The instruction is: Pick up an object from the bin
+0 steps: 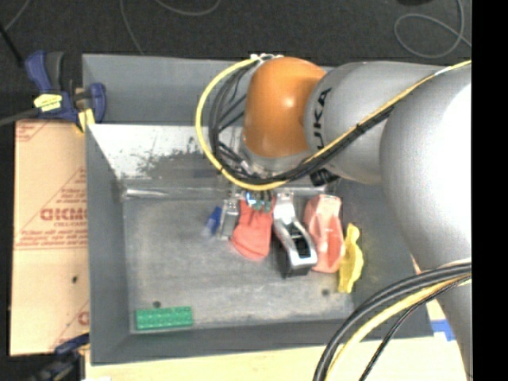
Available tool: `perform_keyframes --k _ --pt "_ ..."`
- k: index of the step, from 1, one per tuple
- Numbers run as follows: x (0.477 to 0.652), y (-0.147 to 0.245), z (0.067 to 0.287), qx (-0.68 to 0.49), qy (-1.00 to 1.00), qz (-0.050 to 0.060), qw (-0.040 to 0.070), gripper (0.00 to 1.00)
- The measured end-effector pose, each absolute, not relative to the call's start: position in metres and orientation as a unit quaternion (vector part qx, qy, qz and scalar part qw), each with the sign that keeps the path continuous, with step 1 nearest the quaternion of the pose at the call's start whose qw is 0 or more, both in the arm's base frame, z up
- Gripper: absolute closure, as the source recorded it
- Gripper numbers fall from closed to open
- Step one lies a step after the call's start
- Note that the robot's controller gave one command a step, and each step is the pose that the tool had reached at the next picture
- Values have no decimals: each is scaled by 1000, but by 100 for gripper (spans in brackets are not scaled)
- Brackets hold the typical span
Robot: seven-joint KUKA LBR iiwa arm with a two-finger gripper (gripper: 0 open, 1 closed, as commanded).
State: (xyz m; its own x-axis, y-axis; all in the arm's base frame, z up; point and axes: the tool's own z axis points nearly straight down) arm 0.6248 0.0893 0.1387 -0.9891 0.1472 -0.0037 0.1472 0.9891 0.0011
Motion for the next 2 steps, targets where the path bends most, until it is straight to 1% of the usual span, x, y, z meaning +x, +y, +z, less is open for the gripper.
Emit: perform_keyframes --k 1,2 --pt "615 83 156 142 990 1 2 0" --pt "619 82 93 144 990 1 6 0"
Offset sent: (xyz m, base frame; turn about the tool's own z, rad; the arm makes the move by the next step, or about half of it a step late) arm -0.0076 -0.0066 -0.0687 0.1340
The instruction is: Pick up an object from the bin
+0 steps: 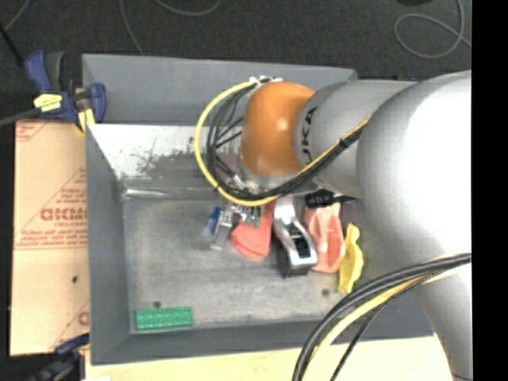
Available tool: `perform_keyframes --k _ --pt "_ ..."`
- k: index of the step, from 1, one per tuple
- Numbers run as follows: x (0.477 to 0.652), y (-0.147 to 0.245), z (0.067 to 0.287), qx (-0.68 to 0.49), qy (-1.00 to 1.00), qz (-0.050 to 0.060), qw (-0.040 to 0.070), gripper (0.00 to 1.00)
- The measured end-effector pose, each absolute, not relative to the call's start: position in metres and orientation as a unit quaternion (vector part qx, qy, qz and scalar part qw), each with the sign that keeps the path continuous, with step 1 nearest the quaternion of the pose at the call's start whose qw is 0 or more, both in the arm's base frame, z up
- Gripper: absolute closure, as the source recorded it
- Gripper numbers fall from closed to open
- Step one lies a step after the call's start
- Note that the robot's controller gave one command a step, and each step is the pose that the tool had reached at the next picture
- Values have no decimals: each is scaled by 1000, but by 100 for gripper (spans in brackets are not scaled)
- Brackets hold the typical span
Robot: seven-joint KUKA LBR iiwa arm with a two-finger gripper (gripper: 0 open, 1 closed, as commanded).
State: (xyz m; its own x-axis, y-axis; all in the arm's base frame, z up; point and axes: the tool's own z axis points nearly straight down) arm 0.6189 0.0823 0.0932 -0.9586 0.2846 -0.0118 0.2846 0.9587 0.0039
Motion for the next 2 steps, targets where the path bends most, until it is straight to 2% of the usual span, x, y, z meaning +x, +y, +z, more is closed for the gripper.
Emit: perform_keyframes --k 1,2 --pt "619 88 72 308 951 3 5 100" --pt "619 88 72 308 951 2 5 100"
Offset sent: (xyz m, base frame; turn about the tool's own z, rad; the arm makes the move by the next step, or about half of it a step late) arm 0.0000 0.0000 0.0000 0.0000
